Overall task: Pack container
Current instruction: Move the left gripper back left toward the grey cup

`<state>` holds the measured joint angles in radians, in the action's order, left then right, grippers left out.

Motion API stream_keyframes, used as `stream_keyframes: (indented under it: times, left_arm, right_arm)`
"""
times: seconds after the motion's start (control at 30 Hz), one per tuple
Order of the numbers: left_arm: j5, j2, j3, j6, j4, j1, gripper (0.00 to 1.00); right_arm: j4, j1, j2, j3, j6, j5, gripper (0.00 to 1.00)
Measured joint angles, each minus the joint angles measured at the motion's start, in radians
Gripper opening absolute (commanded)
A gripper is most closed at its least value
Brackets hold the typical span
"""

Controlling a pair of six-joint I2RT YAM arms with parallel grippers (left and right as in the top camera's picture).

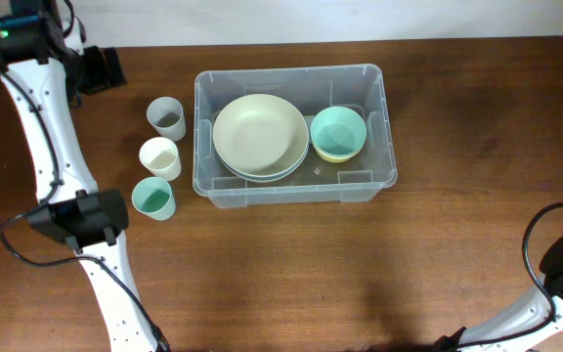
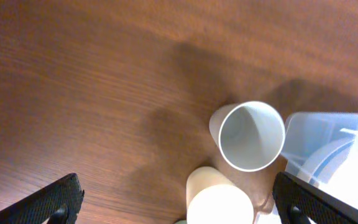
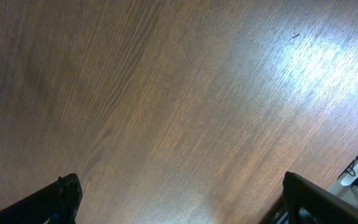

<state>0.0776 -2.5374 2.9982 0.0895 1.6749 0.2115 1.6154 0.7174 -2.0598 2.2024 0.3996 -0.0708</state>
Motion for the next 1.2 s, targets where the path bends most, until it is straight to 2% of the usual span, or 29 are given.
stream_keyframes:
  times: [0.33,1.1,1.17,1.2]
  left_arm:
    - [0.017,0.0,-0.224,-0.019,-0.183,-0.034,0.99]
    - [-0.056,0.0,-0.488,-0.019,-0.308,-0.095,0.95]
    - [-0.056,0.0,-0.501,-0.019,-0.312,-0.095,0.89]
    - [-0.056,0.0,-0.503,-0.018,-0.314,-0.095,0.81]
  right_arm:
    - [0.0,0.0,0.0,0.0,0.0,0.0,0.99]
    - [0.0,0.0,0.0,0.0,0.0,0.0,0.99]
    - [0.0,0.0,0.0,0.0,0.0,0.0,0.99]
    - [0.0,0.0,0.0,0.0,0.0,0.0,0.99]
